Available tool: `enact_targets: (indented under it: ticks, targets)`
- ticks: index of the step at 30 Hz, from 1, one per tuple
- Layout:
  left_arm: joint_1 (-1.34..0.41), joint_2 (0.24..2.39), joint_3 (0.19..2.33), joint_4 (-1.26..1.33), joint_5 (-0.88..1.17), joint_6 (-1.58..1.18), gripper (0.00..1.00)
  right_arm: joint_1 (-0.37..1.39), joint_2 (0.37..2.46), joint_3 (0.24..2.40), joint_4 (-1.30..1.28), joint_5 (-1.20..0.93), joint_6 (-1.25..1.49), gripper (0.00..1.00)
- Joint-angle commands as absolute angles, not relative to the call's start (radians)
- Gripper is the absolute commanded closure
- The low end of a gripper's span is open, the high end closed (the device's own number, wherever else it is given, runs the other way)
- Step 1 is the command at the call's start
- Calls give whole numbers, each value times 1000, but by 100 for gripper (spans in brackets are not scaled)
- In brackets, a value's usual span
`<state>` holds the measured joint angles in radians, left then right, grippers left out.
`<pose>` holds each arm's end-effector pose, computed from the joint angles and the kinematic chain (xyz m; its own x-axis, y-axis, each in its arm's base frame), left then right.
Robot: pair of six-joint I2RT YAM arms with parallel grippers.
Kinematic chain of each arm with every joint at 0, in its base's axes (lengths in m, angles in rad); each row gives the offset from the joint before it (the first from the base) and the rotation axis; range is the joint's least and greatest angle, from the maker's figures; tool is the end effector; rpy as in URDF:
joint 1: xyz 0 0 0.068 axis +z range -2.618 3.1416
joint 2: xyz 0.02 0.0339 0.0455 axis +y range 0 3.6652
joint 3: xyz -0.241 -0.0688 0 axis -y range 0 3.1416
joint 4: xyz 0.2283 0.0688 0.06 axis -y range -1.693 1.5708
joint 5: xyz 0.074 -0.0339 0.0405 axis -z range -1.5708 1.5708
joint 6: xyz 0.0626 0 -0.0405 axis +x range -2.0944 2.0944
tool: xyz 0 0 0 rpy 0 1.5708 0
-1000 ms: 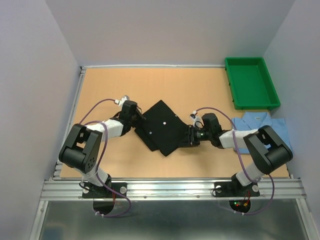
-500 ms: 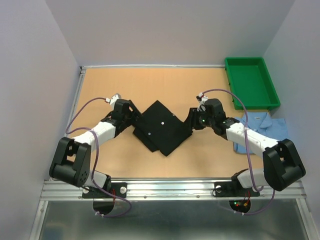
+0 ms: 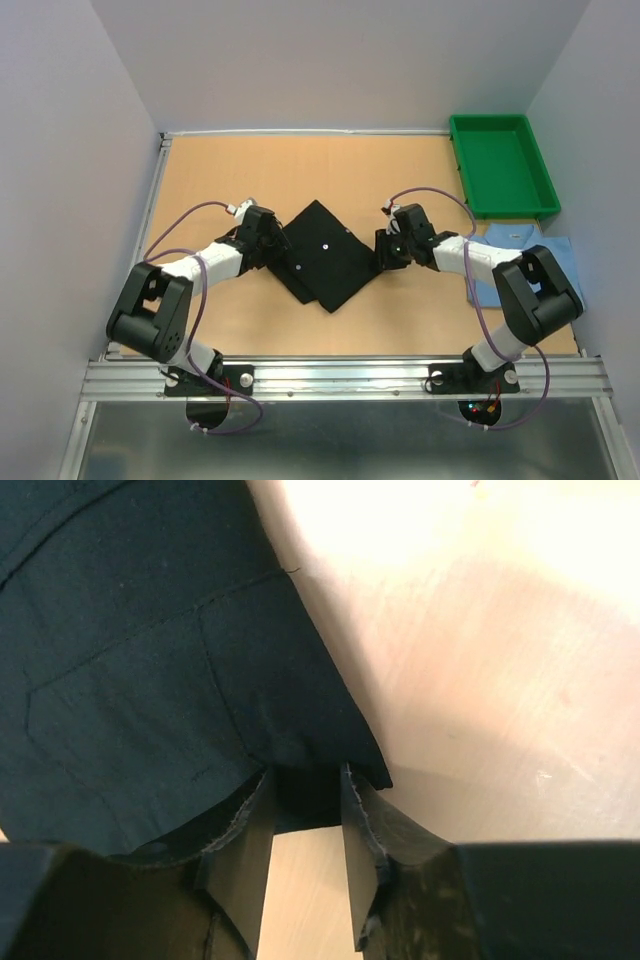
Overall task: Fold and stack the long sleeve shirts
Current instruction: Fold the shirt
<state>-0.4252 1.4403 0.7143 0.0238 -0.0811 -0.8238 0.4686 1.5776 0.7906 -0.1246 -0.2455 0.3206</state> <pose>0.2784 -0.1205 0.1577 -0.6601 -0.5039 -0.5571 -0.1906 0.8297 -0.5246 0.2678 0.1526 0.1287 -0.8493 -0.0873 -0.5207 -0.3196 0.8701 0.3753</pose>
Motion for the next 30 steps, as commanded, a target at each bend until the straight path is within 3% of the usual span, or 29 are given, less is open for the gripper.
enact_targets:
  ticks: [1, 8, 13, 15, 20, 30]
  targets:
    - [-426, 1537, 805, 2, -117, -759, 35, 538, 1592, 808, -120, -264, 340, 64]
    - [-396, 1726, 1053, -60, -199, -580, 38, 773, 1563, 767, -49, -190, 615, 63]
    - [-394, 1649, 1114, -103, -216, -519, 27, 778, 1442, 805, -46, -141, 629, 55]
    - [-394, 1556, 1079, -107, -218, -522, 23, 775, 1416, 859, -51, -156, 606, 47]
    - [-408, 1289, 924, -132, -99, -612, 21, 747, 1443, 985, -48, -214, 606, 38]
    - [-520, 1092, 566, -67, 132, -793, 39, 686, 1649, 1173, 179, -423, 690, 37]
